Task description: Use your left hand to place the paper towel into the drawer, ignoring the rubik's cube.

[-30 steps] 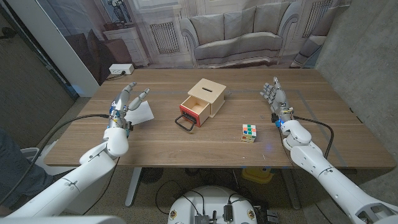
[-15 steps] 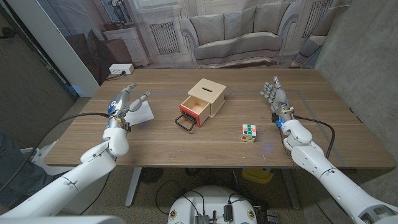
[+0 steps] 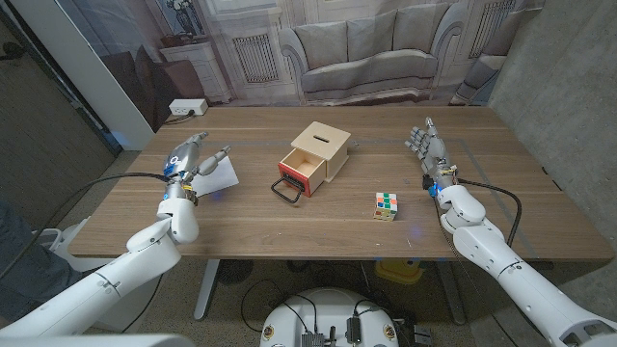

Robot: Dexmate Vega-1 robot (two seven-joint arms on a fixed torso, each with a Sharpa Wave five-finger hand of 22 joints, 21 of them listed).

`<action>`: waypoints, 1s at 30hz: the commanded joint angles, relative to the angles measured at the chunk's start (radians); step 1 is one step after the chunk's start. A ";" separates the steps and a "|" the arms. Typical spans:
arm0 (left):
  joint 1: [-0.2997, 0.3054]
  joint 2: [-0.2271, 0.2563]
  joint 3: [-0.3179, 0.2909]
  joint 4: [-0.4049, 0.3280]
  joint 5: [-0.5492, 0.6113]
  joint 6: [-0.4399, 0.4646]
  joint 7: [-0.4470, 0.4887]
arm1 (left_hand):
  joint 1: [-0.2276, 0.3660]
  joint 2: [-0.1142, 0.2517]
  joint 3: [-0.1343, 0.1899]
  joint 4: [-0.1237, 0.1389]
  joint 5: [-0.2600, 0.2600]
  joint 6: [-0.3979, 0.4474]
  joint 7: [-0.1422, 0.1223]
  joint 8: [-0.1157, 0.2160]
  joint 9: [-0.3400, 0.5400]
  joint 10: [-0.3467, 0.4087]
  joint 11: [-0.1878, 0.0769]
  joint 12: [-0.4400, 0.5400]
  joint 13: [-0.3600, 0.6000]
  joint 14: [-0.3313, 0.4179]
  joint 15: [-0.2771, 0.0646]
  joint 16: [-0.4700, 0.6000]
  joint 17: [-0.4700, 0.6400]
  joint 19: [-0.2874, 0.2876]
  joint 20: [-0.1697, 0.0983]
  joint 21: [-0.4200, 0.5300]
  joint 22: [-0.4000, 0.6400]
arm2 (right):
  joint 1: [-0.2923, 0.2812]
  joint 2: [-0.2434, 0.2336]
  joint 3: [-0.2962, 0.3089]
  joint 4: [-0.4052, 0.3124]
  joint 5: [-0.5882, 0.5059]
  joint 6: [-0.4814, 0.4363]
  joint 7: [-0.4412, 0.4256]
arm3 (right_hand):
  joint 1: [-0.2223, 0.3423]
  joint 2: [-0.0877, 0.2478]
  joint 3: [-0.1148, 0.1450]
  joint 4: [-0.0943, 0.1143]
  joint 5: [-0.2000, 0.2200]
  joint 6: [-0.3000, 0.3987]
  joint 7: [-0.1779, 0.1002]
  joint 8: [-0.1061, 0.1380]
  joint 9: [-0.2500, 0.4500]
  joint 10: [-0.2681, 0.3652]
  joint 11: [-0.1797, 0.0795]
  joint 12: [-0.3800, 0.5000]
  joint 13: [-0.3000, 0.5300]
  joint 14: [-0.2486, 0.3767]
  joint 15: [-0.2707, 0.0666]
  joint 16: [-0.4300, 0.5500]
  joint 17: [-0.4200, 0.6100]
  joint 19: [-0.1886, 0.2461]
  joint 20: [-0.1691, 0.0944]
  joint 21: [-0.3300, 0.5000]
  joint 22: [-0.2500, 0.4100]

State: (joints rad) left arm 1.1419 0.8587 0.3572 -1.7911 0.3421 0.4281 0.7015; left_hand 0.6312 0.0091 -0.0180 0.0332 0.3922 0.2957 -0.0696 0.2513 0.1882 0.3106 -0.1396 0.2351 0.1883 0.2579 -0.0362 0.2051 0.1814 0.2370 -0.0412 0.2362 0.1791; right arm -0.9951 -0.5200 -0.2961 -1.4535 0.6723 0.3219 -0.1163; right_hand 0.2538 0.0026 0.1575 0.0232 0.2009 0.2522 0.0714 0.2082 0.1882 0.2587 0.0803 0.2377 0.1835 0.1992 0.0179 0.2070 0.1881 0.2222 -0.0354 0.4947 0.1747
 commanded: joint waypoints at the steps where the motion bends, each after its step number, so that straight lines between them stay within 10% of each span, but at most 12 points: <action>1: -0.004 0.028 0.032 -0.031 0.058 0.134 -0.015 | 0.009 0.001 0.002 -0.007 0.006 0.013 -0.003 0.002 0.006 0.009 0.003 -0.005 0.005 0.007 -0.077 0.000 0.004 0.005 -0.053 -0.003 0.003 | 0.006 0.004 -0.002 0.003 0.002 -0.008 -0.001 | 0.001 0.004 -0.001 -0.001 0.000 0.008 0.004 -0.002 0.002 0.008 0.002 -0.001 0.005 0.002 0.001 0.000 0.003 0.008 -0.033 -0.007 0.001; 8: -0.022 0.024 0.070 -0.031 0.107 0.197 -0.005 | 0.029 0.000 -0.001 -0.016 0.019 0.094 -0.052 0.023 0.005 0.046 -0.024 -0.004 0.005 0.031 -0.100 0.002 0.004 0.007 0.001 -0.007 0.006 | 0.009 0.004 -0.003 0.004 -0.001 -0.011 -0.004 | 0.001 0.005 -0.002 -0.001 0.000 0.009 0.002 -0.003 0.002 0.009 0.002 -0.001 0.005 0.002 0.002 -0.001 0.003 0.009 -0.032 -0.009 0.001; 30: -0.057 0.020 0.095 -0.001 0.068 0.206 -0.047 | 0.058 -0.024 -0.010 -0.036 0.032 0.102 -0.059 0.015 0.004 0.063 -0.030 -0.010 0.006 0.039 -0.106 -0.002 0.003 0.029 0.056 -0.003 0.007 | -0.002 0.003 0.003 0.007 0.011 -0.013 -0.005 | 0.000 0.006 -0.003 -0.002 0.000 0.009 0.002 -0.004 0.002 0.010 0.003 -0.003 0.005 0.003 0.003 -0.002 0.003 0.010 -0.030 -0.016 0.002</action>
State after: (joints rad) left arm 1.0940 0.8871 0.4517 -1.8128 0.4478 0.6471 0.6632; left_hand 0.6784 -0.0119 -0.0237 0.0026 0.4181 0.3957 -0.1232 0.2669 0.1882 0.3674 -0.1713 0.2297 0.1882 0.2904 -0.0395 0.2052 0.1812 0.2621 0.0024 0.2289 0.1841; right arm -0.9908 -0.5164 -0.2956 -1.4462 0.6788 0.3122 -0.1208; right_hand 0.2521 0.0044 0.1576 0.0233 0.2009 0.2521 0.0715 0.2083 0.1882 0.2587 0.0803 0.2377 0.1835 0.1991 0.0178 0.2070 0.1881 0.2276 -0.0408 0.4836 0.1745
